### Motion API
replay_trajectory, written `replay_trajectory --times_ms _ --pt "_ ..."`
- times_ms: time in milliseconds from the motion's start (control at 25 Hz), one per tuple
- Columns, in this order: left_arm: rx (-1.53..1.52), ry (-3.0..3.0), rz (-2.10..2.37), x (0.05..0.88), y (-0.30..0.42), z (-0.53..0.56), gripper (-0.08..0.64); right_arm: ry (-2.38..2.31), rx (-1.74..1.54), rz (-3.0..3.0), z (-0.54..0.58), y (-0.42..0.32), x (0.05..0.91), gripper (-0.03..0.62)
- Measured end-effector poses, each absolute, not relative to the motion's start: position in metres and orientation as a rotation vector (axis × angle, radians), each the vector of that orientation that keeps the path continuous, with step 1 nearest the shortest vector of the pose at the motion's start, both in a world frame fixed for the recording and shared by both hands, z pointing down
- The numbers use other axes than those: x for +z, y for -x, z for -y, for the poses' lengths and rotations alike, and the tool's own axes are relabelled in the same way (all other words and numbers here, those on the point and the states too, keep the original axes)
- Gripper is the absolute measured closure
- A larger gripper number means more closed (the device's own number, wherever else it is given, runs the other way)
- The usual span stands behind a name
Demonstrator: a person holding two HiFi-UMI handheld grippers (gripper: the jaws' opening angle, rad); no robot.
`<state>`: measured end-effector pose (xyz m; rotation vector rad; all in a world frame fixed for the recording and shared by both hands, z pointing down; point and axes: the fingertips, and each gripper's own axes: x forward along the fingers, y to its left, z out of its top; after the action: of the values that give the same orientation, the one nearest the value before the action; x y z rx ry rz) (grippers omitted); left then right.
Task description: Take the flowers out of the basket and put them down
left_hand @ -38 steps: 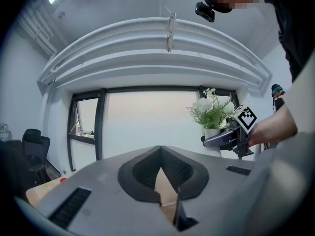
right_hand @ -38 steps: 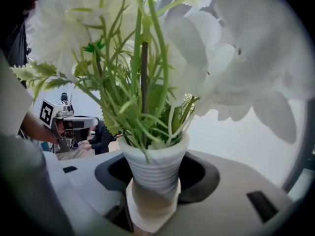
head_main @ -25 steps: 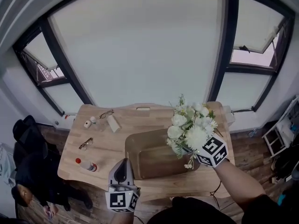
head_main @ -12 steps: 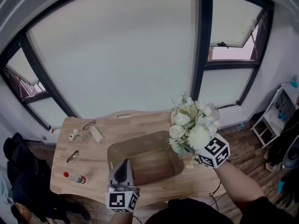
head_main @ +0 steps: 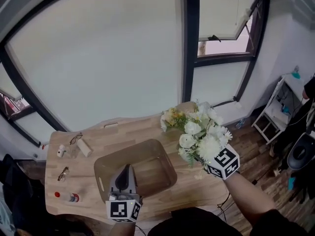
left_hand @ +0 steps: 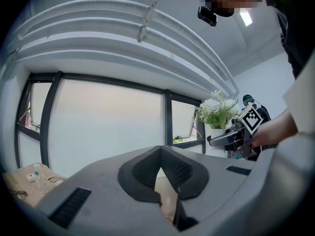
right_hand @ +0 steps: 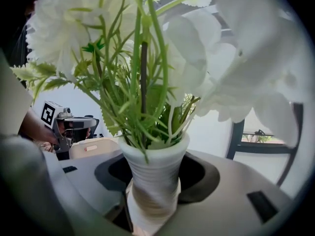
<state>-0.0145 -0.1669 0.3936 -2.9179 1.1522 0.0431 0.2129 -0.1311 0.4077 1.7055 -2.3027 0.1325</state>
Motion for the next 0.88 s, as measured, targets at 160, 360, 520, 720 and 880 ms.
replay_trajectory --times_ms 160,360,520,720,880 --pt "0.038 2.93 -1.116 0.397 -0.004 0.173 0.558 -1.764 0.136 2.263 0.12 -0.232 0.431 0.334" --pt "0.027 2.939 -1.119 0.407 -0.018 0.18 0.558 -1.779 0.168 2.223 0.116 -0.246 0.472 0.334" --pt "-0.007 2.941 -1.151 0.417 -0.021 0.183 0.558 -1.778 0.203 2.217 0.119 -0.254 0.506 0.334" --pt "-0.059 2.936 -1.193 0.42 -0.018 0.194 0.558 -1.77 0.196 2.208 0.128 -0.255 0.537 0.334" --pt "-0.071 2.938 -1.204 0.42 -0.02 0.195 0.558 -1.757 0.196 2.198 0.135 -0.26 0.56 0.334"
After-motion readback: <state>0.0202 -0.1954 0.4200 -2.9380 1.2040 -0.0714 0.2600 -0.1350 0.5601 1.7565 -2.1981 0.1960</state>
